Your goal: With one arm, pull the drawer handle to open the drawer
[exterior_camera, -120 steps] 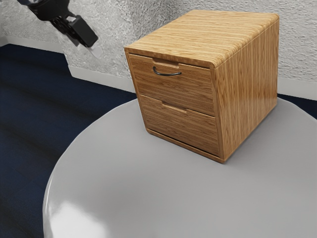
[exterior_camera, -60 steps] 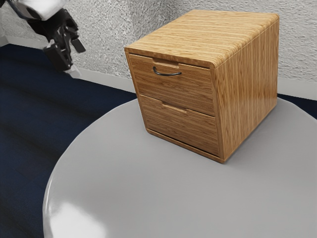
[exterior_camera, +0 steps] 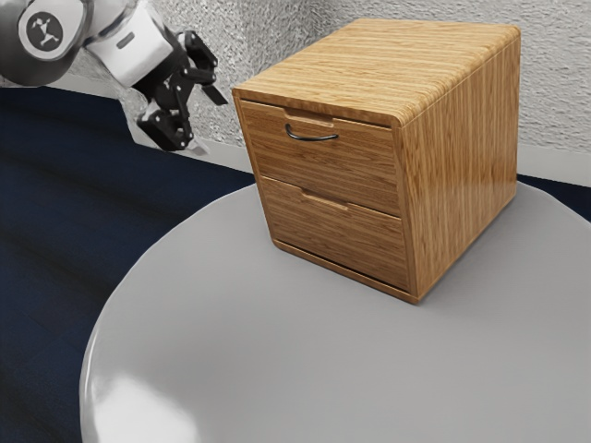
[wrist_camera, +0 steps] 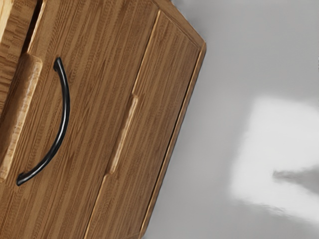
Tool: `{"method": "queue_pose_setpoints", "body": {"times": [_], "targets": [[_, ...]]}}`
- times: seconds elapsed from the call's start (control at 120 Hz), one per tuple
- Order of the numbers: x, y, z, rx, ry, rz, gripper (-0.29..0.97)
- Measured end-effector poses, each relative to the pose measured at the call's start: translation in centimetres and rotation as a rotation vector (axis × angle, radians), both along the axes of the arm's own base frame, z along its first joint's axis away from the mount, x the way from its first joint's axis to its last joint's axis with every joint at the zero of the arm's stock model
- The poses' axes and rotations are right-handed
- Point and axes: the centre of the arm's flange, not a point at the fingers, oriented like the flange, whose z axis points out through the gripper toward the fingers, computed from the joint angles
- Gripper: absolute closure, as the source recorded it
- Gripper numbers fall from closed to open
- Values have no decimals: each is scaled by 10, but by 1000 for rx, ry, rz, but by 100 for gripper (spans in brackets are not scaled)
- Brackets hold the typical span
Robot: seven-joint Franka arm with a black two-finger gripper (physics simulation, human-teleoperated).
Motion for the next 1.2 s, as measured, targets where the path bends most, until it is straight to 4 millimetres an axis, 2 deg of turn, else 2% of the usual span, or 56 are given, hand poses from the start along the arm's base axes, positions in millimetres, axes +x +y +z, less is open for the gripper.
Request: {"method": "queue_pose_setpoints", "body": {"times": [0.067,0.15,0.35,0.725,1.017,1.2], "targets": [[6,-3,-12,2,-6,-29,14],[12,3,-21,22,-25,-43,17],[22,18,-26,95,-68,-63,29],[43,10,-52,151,-92,-130,32],[62,6,-70,131,-101,-149,35],[74,2,-74,130,-112,-157,36]]}}
